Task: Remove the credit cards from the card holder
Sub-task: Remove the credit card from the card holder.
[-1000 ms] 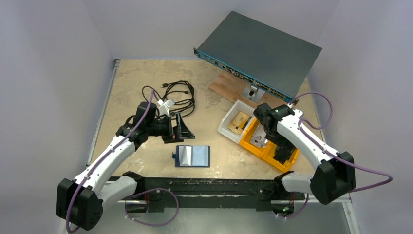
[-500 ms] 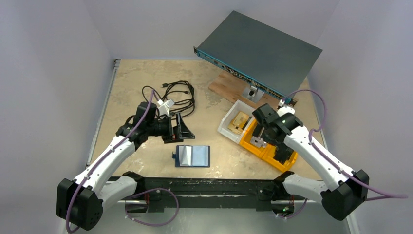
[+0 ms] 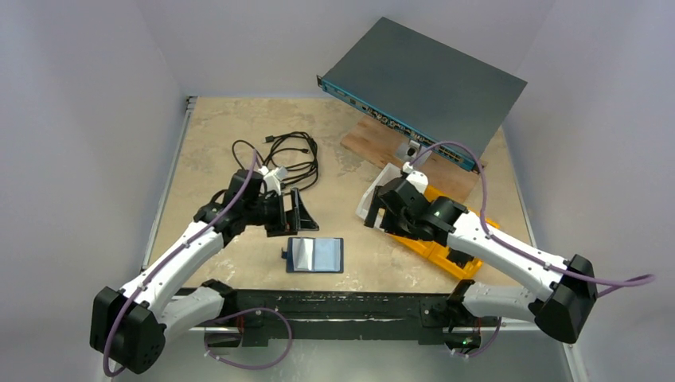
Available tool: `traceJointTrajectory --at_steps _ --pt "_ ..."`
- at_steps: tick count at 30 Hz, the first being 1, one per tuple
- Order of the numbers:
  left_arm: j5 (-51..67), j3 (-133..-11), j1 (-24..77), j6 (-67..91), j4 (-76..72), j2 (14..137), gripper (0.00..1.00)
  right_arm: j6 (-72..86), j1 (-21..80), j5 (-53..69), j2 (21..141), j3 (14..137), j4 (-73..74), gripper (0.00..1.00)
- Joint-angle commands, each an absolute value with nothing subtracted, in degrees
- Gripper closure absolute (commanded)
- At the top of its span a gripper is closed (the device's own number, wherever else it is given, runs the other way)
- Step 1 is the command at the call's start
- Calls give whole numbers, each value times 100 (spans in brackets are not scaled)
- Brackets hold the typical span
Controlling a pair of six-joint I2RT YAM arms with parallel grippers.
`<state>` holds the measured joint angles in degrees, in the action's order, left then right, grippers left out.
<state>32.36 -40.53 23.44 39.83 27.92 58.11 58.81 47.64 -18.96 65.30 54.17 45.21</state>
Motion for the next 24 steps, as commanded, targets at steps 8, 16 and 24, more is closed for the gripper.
traceJointTrajectory --at_steps 8,16,24 --pt "664 -4414 4296 4168 2998 6537 34 5242 4939 -1190 6670 4931 2613 17" --pt "-813 -5113 5476 4378 3111 7736 42 5247 4839 -1136 6522 4280 1930 17" --pt "-1525 -5328 5634 4638 3394 8643 46 5443 4826 -1222 6239 3941 1710 16"
